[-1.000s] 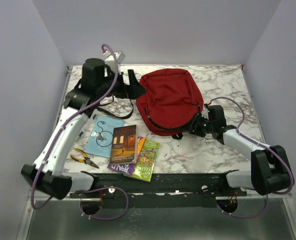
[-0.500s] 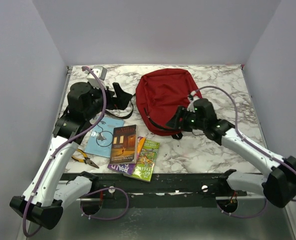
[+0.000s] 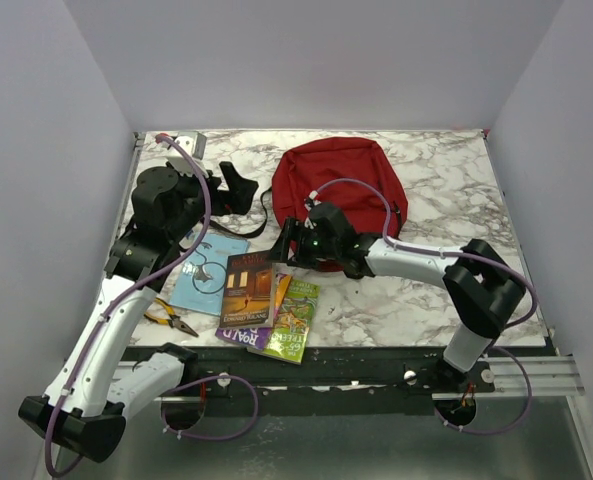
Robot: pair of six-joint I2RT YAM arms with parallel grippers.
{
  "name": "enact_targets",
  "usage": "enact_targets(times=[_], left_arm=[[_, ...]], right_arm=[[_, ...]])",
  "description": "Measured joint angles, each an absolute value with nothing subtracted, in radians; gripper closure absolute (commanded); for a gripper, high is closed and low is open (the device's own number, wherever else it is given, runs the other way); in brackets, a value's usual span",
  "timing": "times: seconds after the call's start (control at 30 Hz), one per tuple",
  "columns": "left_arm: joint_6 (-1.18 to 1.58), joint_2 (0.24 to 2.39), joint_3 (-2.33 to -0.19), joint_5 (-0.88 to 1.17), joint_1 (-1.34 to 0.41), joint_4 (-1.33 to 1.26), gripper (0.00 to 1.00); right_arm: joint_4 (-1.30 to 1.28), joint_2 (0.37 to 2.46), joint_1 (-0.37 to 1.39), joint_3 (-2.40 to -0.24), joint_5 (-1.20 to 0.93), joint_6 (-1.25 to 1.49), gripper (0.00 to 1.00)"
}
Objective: Pack the student bag
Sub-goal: Pick up the book from the center of the board.
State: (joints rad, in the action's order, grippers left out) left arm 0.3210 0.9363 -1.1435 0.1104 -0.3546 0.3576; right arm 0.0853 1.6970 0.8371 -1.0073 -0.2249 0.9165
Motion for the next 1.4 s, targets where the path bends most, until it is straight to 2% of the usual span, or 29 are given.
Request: enact_targets(times=[0.2,0.6,0.67,0.87,1.13,1.3,1.4], left_arm=[[0.327,0.981,-1.142,0.116,-0.355,0.356,0.08],[0.332,1.015,-1.142,0.142,-0.331,0.351,0.10],[0.344,1.033,-1.142,0.167,-0.306,0.348,0.10],[0.393,1.128,-1.151,0.285,-0.221,0.337,0.11],[0.422,1.185,-1.153,0.389,-0.196,0.337,0.10],[0.424,1.186,-1.155,0.432,-0.196,0.336,0.10],[0.418,1.192,-1.163,0.444,-0.193,0.337,0.10]], right_arm=[[0.098,1.783,0.839,-1.105,-0.186,0.925,0.20],[0.100,1.923,0.847,-1.166,-0.162,0.943,0.22],[0.106,1.937,0.849,-1.167,-0.162,0.943,0.27],[0.152,1.976,0.851,-1.171,-0.170,0.970,0.54],[0.216,1.977,0.851,-1.166,-0.168,0.988,0.99],[0.191,1.894,0.849,-1.156,-0.163,0.950,0.99],[0.197,1.766,0.833,-1.109,-0.189,0.915,1.00]])
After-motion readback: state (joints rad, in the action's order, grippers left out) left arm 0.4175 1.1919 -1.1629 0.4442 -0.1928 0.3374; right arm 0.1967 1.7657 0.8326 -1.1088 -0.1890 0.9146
